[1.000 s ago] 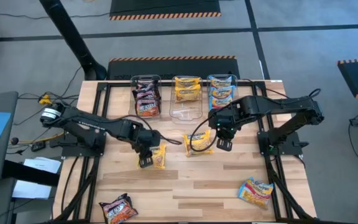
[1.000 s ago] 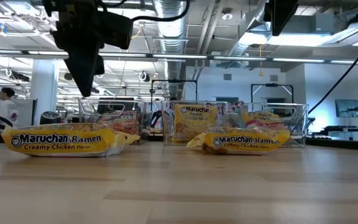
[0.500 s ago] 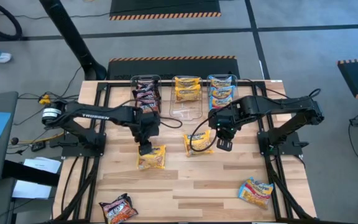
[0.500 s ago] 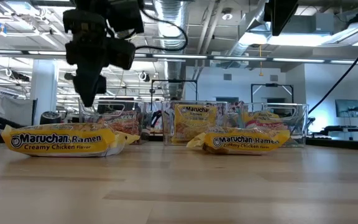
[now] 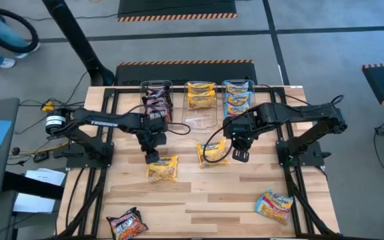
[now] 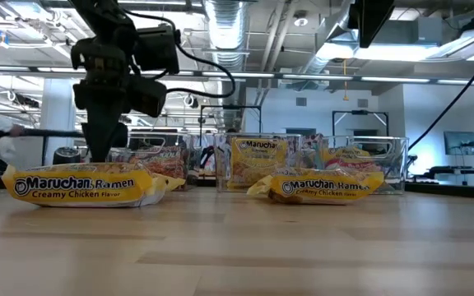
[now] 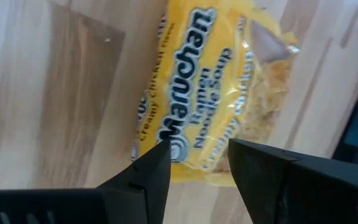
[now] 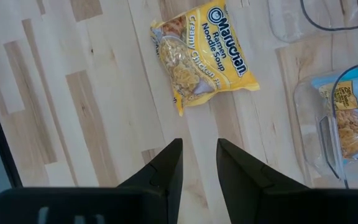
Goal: Sort Maruchan noodles
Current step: Put the yellow noodle pack into the middle transparent bin
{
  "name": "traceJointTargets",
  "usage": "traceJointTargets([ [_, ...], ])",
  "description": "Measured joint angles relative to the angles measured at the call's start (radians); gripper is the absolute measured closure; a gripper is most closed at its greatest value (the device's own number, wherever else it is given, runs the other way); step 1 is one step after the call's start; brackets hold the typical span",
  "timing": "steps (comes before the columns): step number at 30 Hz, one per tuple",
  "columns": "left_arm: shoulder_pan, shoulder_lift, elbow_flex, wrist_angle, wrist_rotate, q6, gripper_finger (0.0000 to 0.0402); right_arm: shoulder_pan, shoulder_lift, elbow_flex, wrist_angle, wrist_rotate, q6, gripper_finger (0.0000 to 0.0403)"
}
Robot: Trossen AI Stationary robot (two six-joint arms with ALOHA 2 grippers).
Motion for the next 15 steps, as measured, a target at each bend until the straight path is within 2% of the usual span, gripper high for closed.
traceJointTargets([
  [9,0.001,0.001,-0.036,0.056,-0.111,0.023,0.0255,0.0,0.0,0.0,0.0,-0.001,0.001,0.028],
  [15,0.002,0.001,-0.036,0.051,-0.094,0.039,0.0255,0.0,0.0,0.0,0.0,-0.001,0.001,0.028],
])
